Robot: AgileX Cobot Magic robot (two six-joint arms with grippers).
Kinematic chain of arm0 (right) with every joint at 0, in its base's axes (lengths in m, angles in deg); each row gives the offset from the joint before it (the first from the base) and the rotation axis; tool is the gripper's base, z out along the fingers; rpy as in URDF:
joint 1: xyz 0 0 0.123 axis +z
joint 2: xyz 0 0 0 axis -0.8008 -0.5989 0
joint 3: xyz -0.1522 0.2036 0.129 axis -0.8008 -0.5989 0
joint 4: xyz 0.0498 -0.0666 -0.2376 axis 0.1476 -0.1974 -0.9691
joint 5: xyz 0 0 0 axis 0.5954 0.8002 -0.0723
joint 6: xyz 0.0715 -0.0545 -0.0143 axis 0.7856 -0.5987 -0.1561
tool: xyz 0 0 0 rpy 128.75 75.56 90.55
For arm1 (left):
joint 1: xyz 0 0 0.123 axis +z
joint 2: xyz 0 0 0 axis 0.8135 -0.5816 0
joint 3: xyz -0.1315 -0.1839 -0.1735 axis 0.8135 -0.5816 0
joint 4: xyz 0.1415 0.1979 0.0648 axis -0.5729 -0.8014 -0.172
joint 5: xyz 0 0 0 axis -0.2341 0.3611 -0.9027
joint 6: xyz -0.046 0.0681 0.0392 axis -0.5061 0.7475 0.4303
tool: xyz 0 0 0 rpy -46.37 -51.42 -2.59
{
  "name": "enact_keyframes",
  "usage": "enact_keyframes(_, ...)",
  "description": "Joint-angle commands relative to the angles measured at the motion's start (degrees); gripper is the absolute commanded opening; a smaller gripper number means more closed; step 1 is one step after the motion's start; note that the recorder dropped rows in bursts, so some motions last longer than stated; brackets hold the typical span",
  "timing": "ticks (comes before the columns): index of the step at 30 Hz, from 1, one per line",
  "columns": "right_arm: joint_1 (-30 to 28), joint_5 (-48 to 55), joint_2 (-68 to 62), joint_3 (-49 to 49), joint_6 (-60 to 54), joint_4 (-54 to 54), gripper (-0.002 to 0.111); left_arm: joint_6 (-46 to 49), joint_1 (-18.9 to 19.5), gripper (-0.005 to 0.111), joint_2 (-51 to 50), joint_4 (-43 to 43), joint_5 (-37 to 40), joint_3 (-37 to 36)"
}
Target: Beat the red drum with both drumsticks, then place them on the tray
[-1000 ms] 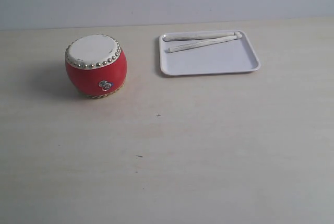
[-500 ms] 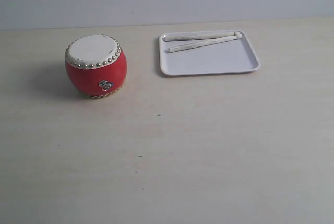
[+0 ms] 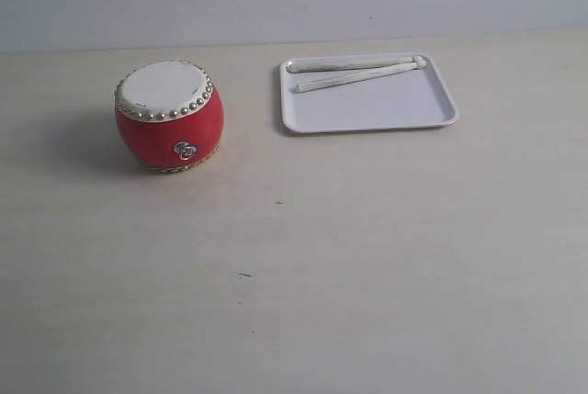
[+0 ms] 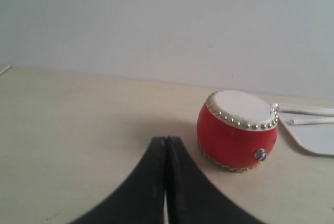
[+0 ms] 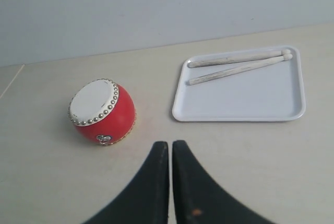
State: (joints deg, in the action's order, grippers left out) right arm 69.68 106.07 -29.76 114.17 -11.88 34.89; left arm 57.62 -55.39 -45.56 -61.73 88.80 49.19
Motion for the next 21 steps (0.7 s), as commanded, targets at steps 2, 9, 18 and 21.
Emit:
enact_keyframes(2, -0.14, -0.28, 0.33, -0.16, -0.54, 0.06, 0.003, -0.27, -0.24, 0.000, 0.27, -0.52, -1.33, -4.39)
enact_keyframes(9, -0.14, -0.28, 0.33, -0.16, -0.54, 0.06, 0.003, -0.27, -0.24, 0.000, 0.27, -0.52, -1.05, -8.80)
enact_keyframes(18, -0.14, -0.28, 0.33, -0.16, -0.54, 0.06, 0.003, 0.13, -0.24, 0.000, 0.27, -0.66, -0.92, -8.80)
enact_keyframes(21, -0.14, -0.28, 0.33, -0.16, -0.54, 0.06, 0.003, 0.13, -0.24, 0.000, 0.27, -0.66, -0.92, -8.80)
